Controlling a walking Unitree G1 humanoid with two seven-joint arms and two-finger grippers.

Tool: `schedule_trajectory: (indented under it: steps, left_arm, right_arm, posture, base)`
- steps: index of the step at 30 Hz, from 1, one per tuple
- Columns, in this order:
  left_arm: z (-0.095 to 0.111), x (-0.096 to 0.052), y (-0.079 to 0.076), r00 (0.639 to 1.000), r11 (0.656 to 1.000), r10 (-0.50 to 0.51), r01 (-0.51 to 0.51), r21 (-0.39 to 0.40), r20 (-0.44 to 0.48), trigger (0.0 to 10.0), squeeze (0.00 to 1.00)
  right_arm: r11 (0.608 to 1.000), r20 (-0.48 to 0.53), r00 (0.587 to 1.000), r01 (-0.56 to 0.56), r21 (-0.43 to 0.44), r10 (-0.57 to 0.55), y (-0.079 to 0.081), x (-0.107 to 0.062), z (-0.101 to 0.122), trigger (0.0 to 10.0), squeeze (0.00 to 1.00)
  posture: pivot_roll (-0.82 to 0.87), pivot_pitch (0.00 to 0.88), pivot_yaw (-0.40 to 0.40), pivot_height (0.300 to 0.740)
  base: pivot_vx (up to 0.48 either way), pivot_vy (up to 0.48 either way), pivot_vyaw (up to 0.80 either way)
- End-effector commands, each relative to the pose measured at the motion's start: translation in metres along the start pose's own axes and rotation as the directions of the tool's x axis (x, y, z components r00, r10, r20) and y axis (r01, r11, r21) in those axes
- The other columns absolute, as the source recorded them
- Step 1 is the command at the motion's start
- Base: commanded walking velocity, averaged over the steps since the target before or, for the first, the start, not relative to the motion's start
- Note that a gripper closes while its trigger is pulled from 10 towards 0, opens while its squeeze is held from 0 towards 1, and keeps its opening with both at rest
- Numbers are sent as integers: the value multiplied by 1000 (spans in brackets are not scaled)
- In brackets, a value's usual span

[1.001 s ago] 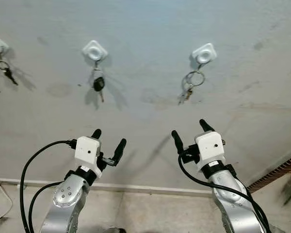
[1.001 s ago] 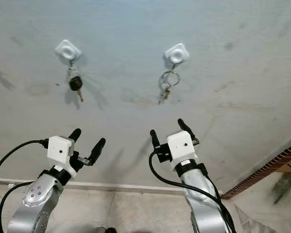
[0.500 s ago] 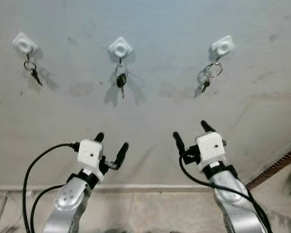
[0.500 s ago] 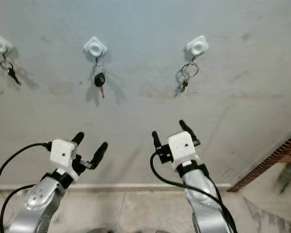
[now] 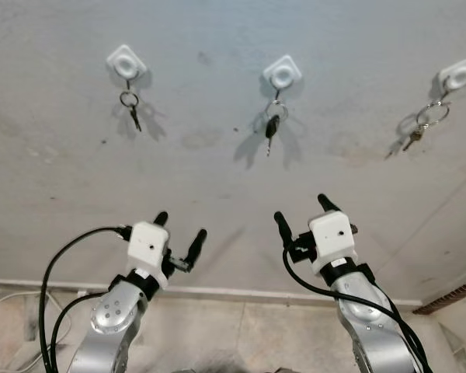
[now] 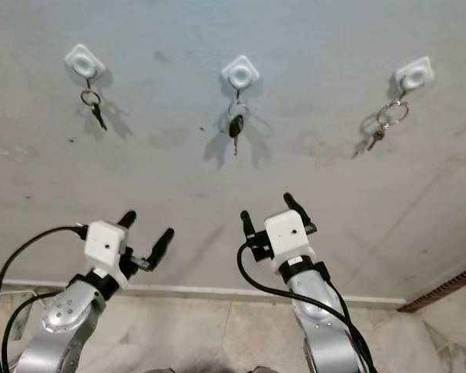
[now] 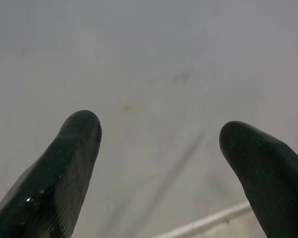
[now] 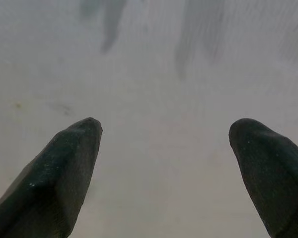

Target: Hang keys on a hook

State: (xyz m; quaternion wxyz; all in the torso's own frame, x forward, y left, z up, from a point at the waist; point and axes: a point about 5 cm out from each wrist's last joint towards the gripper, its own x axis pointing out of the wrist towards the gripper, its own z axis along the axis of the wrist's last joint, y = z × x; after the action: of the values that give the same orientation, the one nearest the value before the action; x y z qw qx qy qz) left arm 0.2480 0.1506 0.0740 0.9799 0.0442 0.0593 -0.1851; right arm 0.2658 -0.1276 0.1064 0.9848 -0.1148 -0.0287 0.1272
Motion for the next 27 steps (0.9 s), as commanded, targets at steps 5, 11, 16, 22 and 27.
schedule_trajectory:
  steps: [5, 11, 16, 22, 27]
  left_arm:
    - [-37, -2, 1, 991, 999, 35, -39, -29, -132, 10000, 0]
    - [-100, -18, 4, 916, 993, 78, -107, -54, -393, 10000, 0]
    - [-134, -35, 9, 831, 993, 91, -115, -8, -548, 10000, 0]
    - [-164, -69, 18, 696, 987, 120, -161, 9, -708, 10000, 0]
    - [-172, -82, 20, 654, 987, 119, -159, 18, -747, 10000, 0]
  right_arm:
    - [998, -133, 991, 13, 55, -6, 1, -4, -33, 10000, 0]
    - [997, -387, 922, -3, 71, 30, 9, -18, -98, 10000, 0]
    - [992, -547, 836, 34, 123, 40, 10, -33, -134, 10000, 0]
    - [998, -707, 704, -24, 59, 58, 11, -57, -164, 10000, 0]
    - [998, -767, 639, -43, 43, 60, 8, -70, -175, 10000, 0]
  posture:
    - [-39, 104, -7, 740]
    - [-32, 95, -14, 740]
    - [-33, 87, -13, 740]
    - [-39, 73, -14, 740]
    - [-26, 63, -22, 740]
  base:
    - [0, 0, 0]
    - [0, 0, 0]
    - [0, 0, 0]
    - [0, 0, 0]
    - [0, 0, 0]
